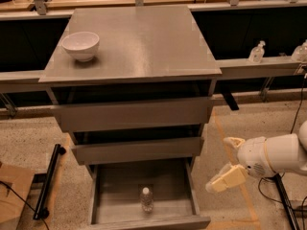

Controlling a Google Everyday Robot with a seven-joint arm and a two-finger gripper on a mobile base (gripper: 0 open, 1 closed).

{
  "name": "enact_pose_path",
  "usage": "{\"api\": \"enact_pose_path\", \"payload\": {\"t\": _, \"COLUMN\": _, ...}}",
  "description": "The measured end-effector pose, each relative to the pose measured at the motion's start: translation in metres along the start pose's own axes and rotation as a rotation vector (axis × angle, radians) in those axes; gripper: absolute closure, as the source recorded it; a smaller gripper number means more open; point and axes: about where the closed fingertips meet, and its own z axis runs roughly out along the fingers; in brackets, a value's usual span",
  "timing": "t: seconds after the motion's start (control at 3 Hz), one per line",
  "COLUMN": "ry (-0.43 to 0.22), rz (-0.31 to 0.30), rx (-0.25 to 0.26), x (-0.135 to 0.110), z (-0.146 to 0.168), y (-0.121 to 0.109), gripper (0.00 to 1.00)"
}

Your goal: Pick water bottle from bottom drawer and place on counter

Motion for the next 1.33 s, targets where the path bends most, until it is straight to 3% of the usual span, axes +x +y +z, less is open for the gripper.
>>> {"api": "enact_pose_path", "payload": {"t": 0.33, "ry": -0.043, "rz": 0.052, "rx": -0.052, "x": 0.016, "z": 0.047, "y": 0.007, "gripper": 0.0}}
{"api": "enact_pose_path", "payload": {"t": 0.67, "ry": -0.098, "rz": 0.065, "rx": -0.061, "x": 0.026, "z": 0.102, "y": 0.007, "gripper": 0.0}}
{"api": "enact_pose_path", "payload": {"t": 1.0, "ry": -0.097, "rz": 0.082, "rx": -0.072, "x": 0.039, "z": 0.161, "y": -0.006, "gripper": 0.0}}
{"api": "enact_pose_path", "payload": {"t": 1.33, "ry": -0.097, "rz": 0.091, "rx": -0.082, "x": 0.043, "z": 0.175, "y": -0.006, "gripper": 0.0}}
